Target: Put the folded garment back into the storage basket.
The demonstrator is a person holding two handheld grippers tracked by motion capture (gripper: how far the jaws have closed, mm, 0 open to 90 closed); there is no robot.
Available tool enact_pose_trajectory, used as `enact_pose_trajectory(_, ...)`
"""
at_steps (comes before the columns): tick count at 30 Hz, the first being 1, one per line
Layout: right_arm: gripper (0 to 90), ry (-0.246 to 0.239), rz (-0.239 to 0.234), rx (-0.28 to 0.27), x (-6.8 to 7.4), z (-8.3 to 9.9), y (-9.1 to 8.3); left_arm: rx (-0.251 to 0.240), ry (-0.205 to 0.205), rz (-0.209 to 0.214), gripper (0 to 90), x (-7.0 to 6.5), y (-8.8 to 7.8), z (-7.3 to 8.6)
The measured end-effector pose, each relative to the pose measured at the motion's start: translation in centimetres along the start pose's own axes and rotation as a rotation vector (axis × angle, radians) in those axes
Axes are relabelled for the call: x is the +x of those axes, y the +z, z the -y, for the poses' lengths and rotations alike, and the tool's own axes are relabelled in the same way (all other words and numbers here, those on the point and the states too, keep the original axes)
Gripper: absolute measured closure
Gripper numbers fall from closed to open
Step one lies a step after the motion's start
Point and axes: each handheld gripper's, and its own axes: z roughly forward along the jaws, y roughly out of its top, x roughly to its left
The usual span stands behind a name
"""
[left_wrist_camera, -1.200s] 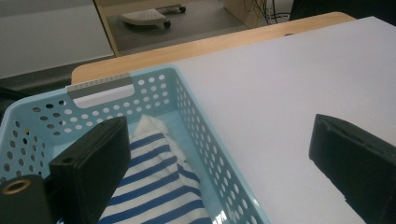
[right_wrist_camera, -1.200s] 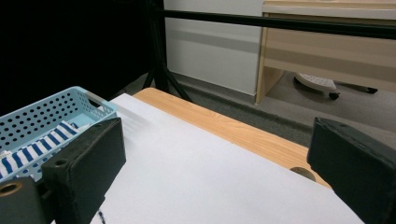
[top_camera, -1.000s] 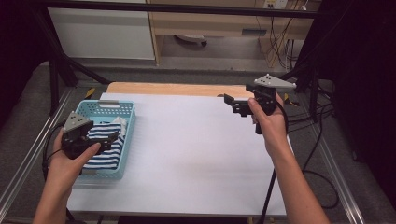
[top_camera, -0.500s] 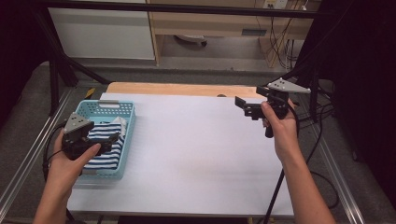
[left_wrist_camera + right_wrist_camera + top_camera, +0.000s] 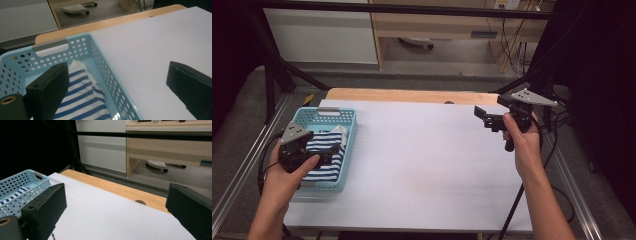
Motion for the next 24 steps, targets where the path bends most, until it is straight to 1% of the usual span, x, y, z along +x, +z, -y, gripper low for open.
enact_pose_trajectory(1, 3.7, 0.006, 0.002, -0.001, -0.1, 0.1, -0.1, 0.0, 0.001, 0.0, 4.5, 0.0, 0.0, 0.0)
enact_pose_trajectory(7, 3.5, 0.008, 0.01, 0.0, -0.6, 0.9, -0.8, 0.003, 0.002, 0.001, 4.5, 0.0, 0.1, 0.1)
enact_pose_trajectory(24, 3.4, 0.051, 0.038, 0.0, -2.0, 3.4, -2.7, 0.004, 0.003, 0.002, 4.6, -0.1, 0.0, 0.2)
